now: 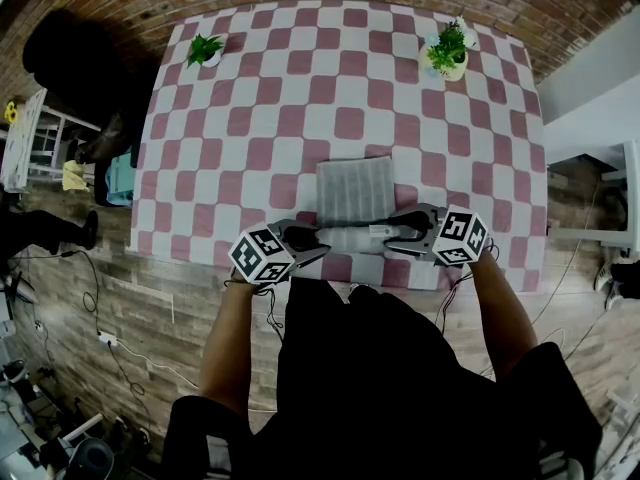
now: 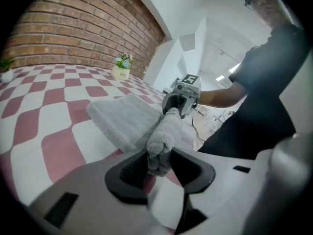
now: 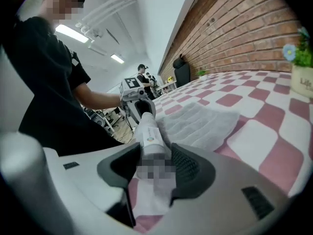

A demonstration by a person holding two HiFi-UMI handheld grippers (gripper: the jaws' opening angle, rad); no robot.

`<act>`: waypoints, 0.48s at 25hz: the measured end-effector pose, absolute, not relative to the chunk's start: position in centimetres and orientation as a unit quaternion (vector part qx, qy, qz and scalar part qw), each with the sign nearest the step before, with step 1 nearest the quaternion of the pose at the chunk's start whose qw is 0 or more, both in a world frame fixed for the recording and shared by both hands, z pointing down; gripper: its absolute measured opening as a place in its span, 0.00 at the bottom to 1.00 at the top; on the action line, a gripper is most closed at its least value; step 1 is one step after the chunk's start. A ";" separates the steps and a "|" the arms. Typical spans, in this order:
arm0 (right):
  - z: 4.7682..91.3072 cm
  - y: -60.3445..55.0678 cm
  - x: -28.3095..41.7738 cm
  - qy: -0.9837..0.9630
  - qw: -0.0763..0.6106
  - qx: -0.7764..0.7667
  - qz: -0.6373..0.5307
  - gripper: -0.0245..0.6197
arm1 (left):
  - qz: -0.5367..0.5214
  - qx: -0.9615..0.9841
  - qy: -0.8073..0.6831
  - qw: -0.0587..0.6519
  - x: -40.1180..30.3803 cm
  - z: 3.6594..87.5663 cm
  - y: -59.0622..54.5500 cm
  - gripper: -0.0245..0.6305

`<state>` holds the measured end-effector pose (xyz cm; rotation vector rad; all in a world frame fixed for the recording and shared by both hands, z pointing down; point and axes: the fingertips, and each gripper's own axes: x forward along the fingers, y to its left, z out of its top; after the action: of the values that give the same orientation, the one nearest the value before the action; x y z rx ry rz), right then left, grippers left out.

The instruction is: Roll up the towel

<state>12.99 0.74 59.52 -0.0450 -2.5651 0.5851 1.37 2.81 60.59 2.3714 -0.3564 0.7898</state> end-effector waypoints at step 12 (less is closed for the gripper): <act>54.7 -2.9 12.5 -0.957 0.255 0.130 -0.042 0.31 | 0.333 0.875 -0.275 0.219 -0.3 60.7 -3.0 0.28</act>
<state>12.55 -2.87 54.65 0.3529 -2.6004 -0.1145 -0.31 -3.04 60.74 2.4225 -0.7601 0.9210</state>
